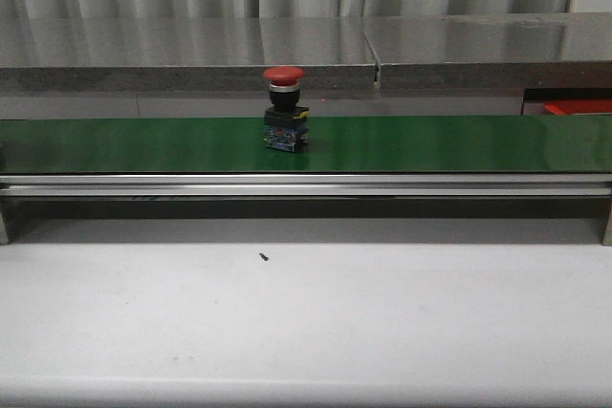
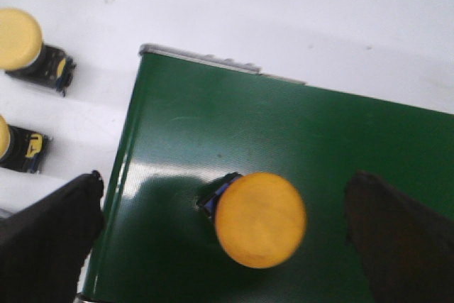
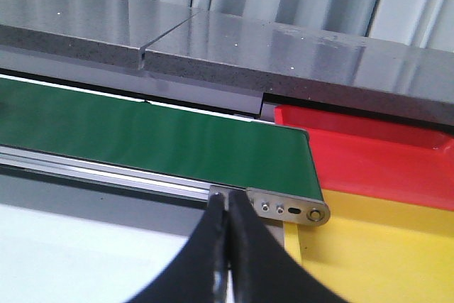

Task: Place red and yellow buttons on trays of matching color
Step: 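Withdraw the left gripper while the belt carries both buttons along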

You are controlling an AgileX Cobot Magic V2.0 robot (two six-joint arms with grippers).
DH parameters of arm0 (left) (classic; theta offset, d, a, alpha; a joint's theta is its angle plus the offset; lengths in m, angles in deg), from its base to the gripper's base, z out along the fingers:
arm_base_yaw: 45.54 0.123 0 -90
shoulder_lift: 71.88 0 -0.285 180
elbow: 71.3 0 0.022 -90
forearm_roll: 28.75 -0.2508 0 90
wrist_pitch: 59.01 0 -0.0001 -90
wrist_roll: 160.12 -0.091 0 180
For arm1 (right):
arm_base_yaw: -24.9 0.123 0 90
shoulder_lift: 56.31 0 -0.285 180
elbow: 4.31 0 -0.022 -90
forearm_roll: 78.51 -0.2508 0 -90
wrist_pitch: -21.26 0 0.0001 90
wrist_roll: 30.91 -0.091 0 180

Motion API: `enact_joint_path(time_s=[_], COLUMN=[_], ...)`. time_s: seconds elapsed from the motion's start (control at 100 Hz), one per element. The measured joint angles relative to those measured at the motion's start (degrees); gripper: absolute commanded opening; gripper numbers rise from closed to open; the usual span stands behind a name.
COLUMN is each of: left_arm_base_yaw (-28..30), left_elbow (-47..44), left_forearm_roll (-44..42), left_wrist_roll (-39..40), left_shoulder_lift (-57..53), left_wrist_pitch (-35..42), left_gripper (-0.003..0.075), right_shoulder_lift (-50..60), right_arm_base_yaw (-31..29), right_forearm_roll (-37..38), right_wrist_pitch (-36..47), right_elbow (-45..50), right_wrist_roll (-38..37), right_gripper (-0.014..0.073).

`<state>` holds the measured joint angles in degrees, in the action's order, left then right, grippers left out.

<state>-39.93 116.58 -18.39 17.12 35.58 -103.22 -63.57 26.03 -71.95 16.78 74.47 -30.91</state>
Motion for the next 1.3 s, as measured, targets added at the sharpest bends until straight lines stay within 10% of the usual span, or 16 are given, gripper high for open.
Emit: enact_joint_path(time_s=[0.68,0.82,1.04,1.3], left_arm_base_yaw=[-10.2,-10.3,-10.3,-10.3], left_elbow=[-32.4,-41.8,-52.1,-54.8], left_forearm_roll=[-0.1,0.0,0.2,0.2], left_wrist_roll=[-1.0,-1.0,-1.0,-1.0], left_shoulder_lift=[-45.2,-54.6,-65.6,-69.3], left_wrist_pitch=[11.0,12.8,14.4,15.2], left_gripper=[0.0643,0.048,-0.002,-0.0019], right_shoulder_lift=[0.0,0.0,0.0,-0.2], right_arm_base_yaw=[0.0,0.0,0.0,0.0], right_forearm_roll=[0.0,0.0,-0.3,-6.6], right_wrist_pitch=[0.0,0.9,3.1,-3.9], right_elbow=[0.0,0.0,0.0,-6.0], right_wrist_roll=[0.0,0.0,0.0,0.0], right_gripper=[-0.0118,-0.0118,-0.0118,-0.0118])
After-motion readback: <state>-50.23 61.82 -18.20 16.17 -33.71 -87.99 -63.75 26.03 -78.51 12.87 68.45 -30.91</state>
